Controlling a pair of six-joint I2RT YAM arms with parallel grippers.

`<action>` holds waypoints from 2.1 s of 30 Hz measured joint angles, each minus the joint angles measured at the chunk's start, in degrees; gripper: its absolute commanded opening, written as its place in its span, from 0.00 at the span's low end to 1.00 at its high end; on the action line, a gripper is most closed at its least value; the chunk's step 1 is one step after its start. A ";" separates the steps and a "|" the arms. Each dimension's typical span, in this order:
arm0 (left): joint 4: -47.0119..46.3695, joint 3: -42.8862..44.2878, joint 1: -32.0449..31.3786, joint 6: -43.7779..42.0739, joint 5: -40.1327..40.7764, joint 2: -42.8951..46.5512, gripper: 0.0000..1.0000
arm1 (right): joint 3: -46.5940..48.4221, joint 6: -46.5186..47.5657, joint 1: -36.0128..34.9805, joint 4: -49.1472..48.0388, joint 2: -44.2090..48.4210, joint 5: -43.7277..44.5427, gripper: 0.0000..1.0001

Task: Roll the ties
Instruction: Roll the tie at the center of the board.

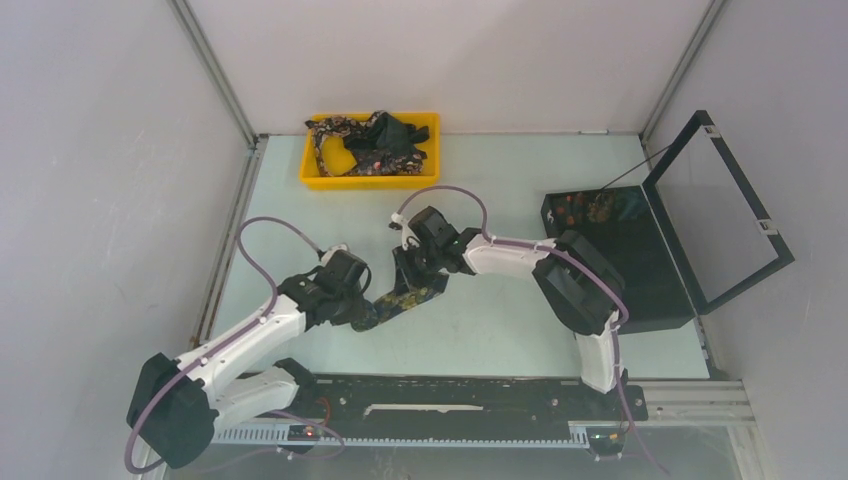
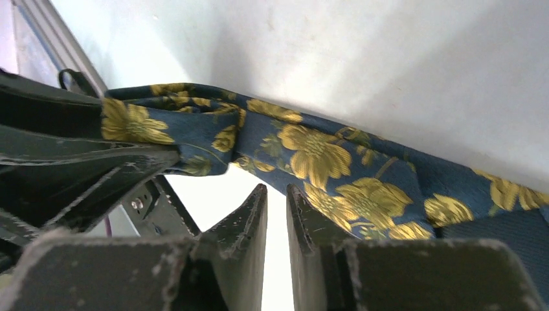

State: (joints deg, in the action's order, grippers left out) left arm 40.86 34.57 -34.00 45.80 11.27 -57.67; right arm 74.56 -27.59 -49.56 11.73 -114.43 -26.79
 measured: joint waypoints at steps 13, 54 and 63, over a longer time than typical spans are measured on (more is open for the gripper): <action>3.93 3.08 0.00 -1.49 0.98 -3.34 0.04 | 1.33 -5.44 -6.01 -10.34 -4.35 -4.50 0.20; 24.39 28.06 -12.63 -0.15 14.27 -38.77 0.13 | -10.38 4.55 16.31 7.08 14.95 8.17 0.23; 26.21 32.54 -14.01 0.26 14.45 -45.38 0.39 | -10.84 4.55 17.29 6.99 16.33 8.13 0.23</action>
State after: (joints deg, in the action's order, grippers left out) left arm 67.07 67.11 -48.01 46.06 25.71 -103.04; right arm 63.72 -23.05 -32.27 18.72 -98.10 -18.65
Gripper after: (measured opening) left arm 0.363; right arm 0.230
